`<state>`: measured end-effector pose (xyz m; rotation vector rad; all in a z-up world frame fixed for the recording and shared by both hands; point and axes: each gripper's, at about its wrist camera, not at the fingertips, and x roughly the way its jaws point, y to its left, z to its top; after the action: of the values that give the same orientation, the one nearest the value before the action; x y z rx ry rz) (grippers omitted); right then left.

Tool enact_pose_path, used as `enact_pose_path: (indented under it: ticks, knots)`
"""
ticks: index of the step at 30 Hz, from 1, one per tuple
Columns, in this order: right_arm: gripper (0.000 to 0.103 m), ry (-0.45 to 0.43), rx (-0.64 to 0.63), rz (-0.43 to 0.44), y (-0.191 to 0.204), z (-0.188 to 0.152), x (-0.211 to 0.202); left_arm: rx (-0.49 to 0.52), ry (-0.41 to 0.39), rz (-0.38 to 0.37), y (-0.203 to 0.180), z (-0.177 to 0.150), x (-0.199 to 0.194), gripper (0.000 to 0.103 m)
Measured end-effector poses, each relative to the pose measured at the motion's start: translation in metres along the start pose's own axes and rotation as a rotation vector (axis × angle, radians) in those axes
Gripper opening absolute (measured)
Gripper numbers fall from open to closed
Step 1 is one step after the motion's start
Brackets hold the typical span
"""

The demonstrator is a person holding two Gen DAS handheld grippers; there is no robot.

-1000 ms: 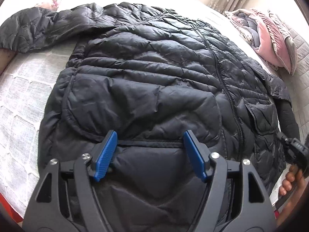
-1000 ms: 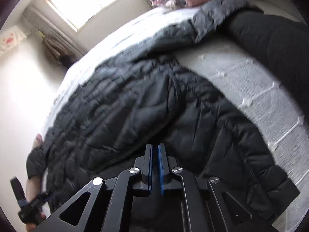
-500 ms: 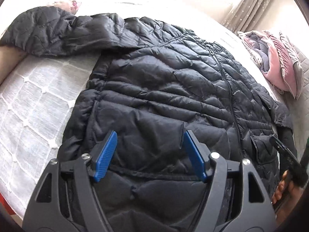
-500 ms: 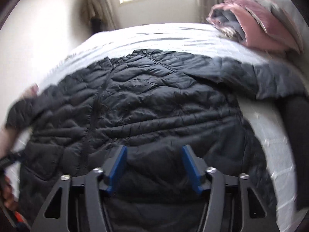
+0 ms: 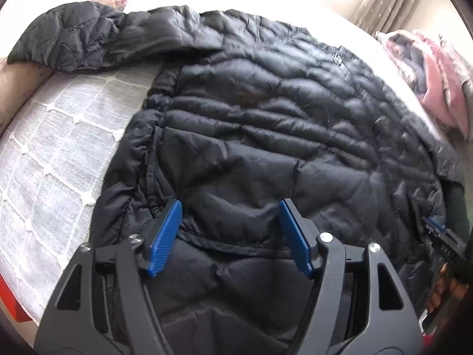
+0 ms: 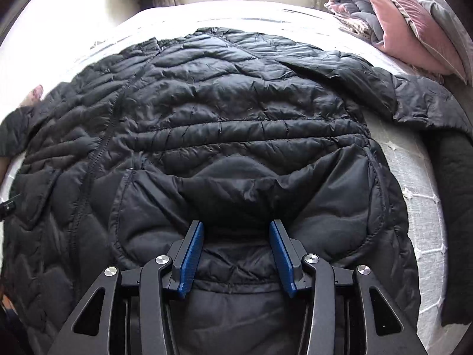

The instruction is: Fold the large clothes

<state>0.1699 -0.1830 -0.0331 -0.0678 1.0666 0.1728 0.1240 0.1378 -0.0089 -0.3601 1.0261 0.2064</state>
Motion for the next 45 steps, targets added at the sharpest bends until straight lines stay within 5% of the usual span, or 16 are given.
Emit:
enact_pose_path:
  ticks: [4,7,11,17,24,30,32,34,37,39,45]
  knots:
    - [0.049,-0.057,0.102,0.084,-0.026,-0.001,-0.032,0.020,-0.095,-0.049,-0.006,-0.001,-0.024,0.069]
    - [0.063,-0.139,0.218,0.054,-0.068,0.001,-0.058,0.025,-0.092,-0.056,-0.012,0.001,-0.021,0.069]
    - [0.066,-0.271,0.572,0.041,-0.167,-0.011,-0.095,-0.020,-0.079,-0.127,-0.015,0.004,-0.014,0.069]
    - [0.066,-0.452,0.884,0.197,-0.271,-0.014,-0.120,-0.006,-0.067,-0.148,-0.022,0.006,-0.008,0.069]
    - [0.065,-0.383,1.083,0.149,-0.349,0.027,-0.073,-0.029,-0.028,-0.142,-0.023,0.010,0.010,0.069]
    - [0.059,-0.297,1.143,-0.031,-0.386,0.058,-0.039,0.033,-0.035,-0.108,-0.034,0.011,0.016,0.069]
    - [0.044,-0.286,1.132,-0.072,-0.391,0.066,-0.033,0.055,-0.043,-0.106,-0.037,0.010,0.016,0.069]
    - [0.008,-0.293,1.110,-0.094,-0.396,0.071,-0.027,0.072,-0.048,-0.091,-0.039,0.011,0.018,0.069]
    - [0.005,-0.376,1.109,-0.146,-0.396,0.069,-0.036,0.090,-0.042,-0.082,-0.041,0.010,0.021,0.069]
    - [0.004,-0.405,1.071,-0.255,-0.393,0.071,-0.050,0.105,-0.029,-0.096,-0.042,0.009,0.023,0.069]
    - [0.003,-0.498,1.025,-0.339,-0.394,0.077,-0.098,0.172,0.043,-0.222,-0.056,-0.001,0.021,0.070]
